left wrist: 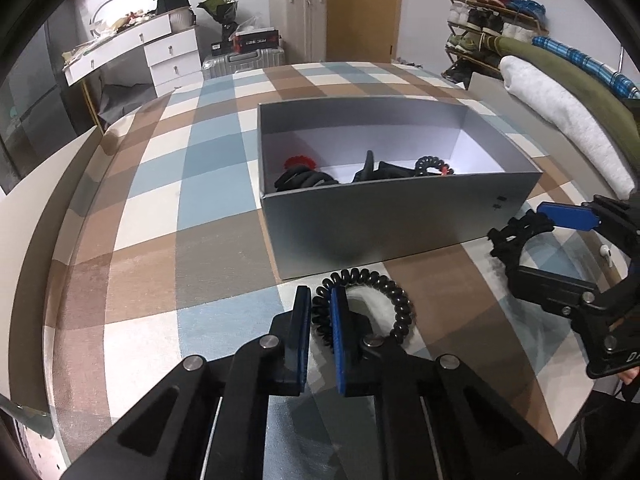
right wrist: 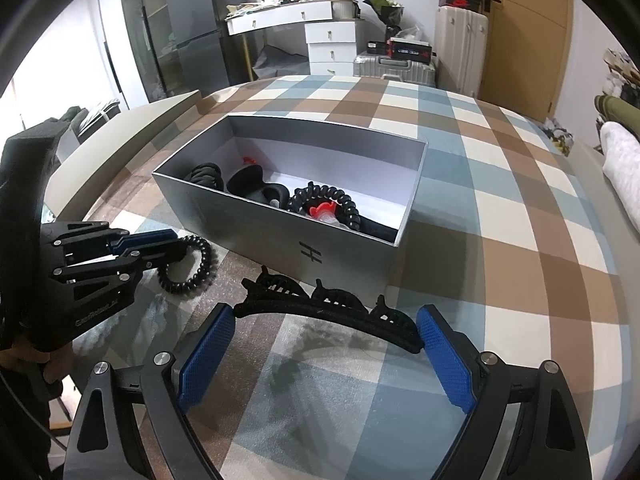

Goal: Organize jewelry
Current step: 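Grasp the black coil hair tie with the left tool while the right tool grasps the black comb clip, then carry the hair tie and comb clip into the silver box and open both tools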

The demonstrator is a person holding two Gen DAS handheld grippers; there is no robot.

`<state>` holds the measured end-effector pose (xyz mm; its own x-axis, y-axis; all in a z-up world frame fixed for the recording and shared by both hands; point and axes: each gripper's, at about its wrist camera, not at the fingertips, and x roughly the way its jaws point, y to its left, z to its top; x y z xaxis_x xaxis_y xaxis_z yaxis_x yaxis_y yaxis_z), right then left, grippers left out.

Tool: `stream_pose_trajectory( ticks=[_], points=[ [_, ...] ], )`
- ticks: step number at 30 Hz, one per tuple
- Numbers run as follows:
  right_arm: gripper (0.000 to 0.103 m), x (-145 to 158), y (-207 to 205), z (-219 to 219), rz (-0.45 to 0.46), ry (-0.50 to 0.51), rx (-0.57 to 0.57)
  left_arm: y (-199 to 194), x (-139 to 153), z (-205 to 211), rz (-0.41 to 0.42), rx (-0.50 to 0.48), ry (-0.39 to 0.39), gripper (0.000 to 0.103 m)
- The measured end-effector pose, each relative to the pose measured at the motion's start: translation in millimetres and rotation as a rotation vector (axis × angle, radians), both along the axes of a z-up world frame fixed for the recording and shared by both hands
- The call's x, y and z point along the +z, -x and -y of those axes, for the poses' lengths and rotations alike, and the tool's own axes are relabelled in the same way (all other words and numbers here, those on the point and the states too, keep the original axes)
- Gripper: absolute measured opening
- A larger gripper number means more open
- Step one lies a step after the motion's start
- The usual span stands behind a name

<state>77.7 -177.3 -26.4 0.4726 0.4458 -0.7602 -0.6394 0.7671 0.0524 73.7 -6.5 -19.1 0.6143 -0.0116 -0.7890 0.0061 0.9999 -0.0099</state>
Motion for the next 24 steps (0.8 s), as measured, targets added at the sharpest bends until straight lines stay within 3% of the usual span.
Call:
stream_pose_trajectory(
  ticks=[11,24],
  points=[
    [0.092,7.7,3.1,2.6,0.023,-0.024,0.003,8.3,21.9,8.1,0.085,-0.065,0.041,0.005],
    [0.092,25.9,10.4,5.8,0.076,-0.083,0.013,16.7,44.9,1.8,0.193,-0.075,0.069,0.005]
  ],
)
